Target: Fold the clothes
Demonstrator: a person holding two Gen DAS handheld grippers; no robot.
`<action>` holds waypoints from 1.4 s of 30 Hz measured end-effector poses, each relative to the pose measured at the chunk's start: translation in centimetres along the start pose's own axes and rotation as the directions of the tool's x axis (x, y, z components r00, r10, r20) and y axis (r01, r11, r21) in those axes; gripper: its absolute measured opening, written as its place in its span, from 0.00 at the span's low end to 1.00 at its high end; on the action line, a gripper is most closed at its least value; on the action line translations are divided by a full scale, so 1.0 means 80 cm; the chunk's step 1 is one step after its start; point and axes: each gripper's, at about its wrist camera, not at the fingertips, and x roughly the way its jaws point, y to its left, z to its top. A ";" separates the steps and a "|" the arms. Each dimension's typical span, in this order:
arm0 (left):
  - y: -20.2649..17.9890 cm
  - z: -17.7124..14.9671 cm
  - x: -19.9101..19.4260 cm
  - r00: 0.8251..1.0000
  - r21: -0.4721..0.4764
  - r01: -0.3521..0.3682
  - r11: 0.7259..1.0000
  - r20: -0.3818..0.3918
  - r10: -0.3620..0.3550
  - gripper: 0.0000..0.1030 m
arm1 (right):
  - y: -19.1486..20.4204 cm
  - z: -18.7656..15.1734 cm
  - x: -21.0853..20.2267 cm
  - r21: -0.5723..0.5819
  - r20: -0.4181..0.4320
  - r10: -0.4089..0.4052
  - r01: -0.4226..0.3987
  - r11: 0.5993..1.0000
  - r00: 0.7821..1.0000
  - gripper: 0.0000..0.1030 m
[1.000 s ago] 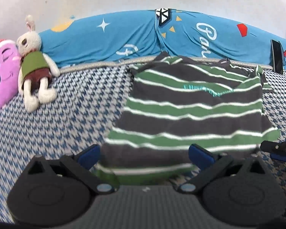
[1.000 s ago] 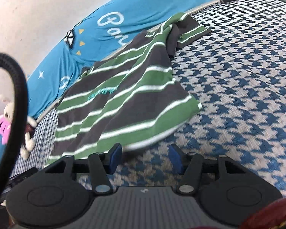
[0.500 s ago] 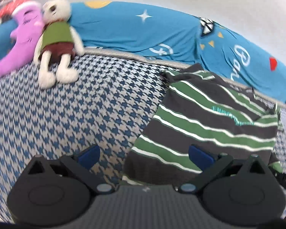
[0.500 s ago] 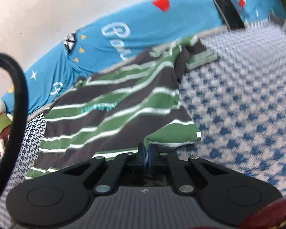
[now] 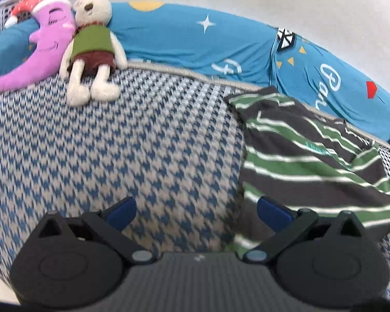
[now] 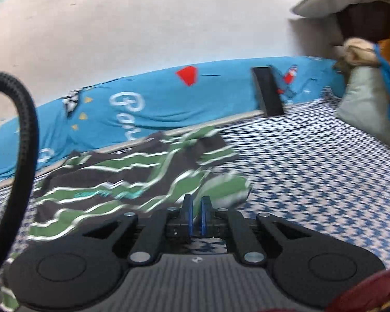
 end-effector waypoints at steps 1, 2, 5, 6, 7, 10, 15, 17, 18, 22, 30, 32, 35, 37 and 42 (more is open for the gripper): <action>-0.001 -0.005 0.000 1.000 0.001 -0.003 1.000 -0.006 0.003 1.00 | -0.003 0.000 0.000 0.010 -0.006 -0.002 0.002 1.000 1.000 0.14; -0.003 -0.010 0.000 1.000 0.008 -0.005 1.000 -0.009 0.005 1.00 | -0.006 0.001 0.001 0.020 -0.012 -0.005 0.005 1.000 1.000 0.15; -0.011 -0.024 -0.002 1.000 0.048 -0.011 0.999 -0.010 0.011 1.00 | -0.007 0.000 0.004 0.030 -0.045 0.023 -0.022 0.999 0.999 0.15; -0.014 -0.028 -0.003 1.000 0.062 -0.013 0.998 -0.009 0.014 1.00 | -0.005 -0.002 0.005 0.029 -0.059 0.040 -0.038 0.999 0.997 0.16; -0.017 -0.032 -0.002 1.000 0.076 -0.016 0.997 -0.012 0.017 1.00 | -0.004 -0.004 0.007 0.028 -0.074 0.057 -0.055 0.998 0.996 0.16; -0.023 -0.041 -0.002 1.000 0.099 -0.009 0.995 -0.027 0.012 1.00 | -0.002 -0.011 0.011 0.043 -0.128 0.114 -0.109 0.993 0.985 0.16; -0.027 -0.050 0.003 0.999 0.112 -0.011 0.994 -0.050 0.017 1.00 | 0.002 -0.024 0.014 0.063 -0.192 0.170 -0.161 0.985 0.967 0.17; -0.027 -0.051 0.004 0.998 0.112 -0.015 0.994 -0.053 0.021 1.00 | 0.002 -0.028 0.012 0.067 -0.202 0.184 -0.173 0.983 0.962 0.17; -0.026 -0.052 0.004 0.998 0.111 -0.017 0.994 -0.051 0.023 1.00 | 0.001 -0.029 0.011 0.069 -0.204 0.187 -0.176 0.982 0.961 0.17; -0.023 -0.053 0.005 0.999 0.106 -0.027 0.994 -0.044 0.032 1.00 | -0.001 -0.031 0.010 0.092 -0.214 0.219 -0.204 0.975 0.952 0.18; -0.016 -0.052 0.008 0.997 0.080 -0.079 0.994 -0.021 0.081 1.00 | 0.004 -0.037 0.007 0.084 -0.243 0.283 -0.270 0.959 0.928 0.23; -0.011 -0.050 0.008 0.996 0.055 -0.084 0.995 -0.017 0.085 1.00 | 0.008 -0.038 0.006 0.081 -0.250 0.304 -0.293 0.953 0.919 0.23; -0.005 -0.047 0.008 0.996 0.017 -0.088 0.996 -0.012 0.089 1.00 | 0.019 -0.045 0.007 0.078 -0.281 0.338 -0.330 0.941 0.898 0.24; -0.002 -0.046 0.008 0.996 -0.003 -0.086 0.996 -0.010 0.086 1.00 | 0.027 -0.050 0.008 0.076 -0.305 0.359 -0.353 0.933 0.882 0.24; -0.001 -0.046 0.010 0.997 -0.035 -0.075 0.997 -0.010 0.075 1.00 | 0.040 -0.063 0.014 0.135 -0.369 0.426 -0.406 0.904 0.826 0.27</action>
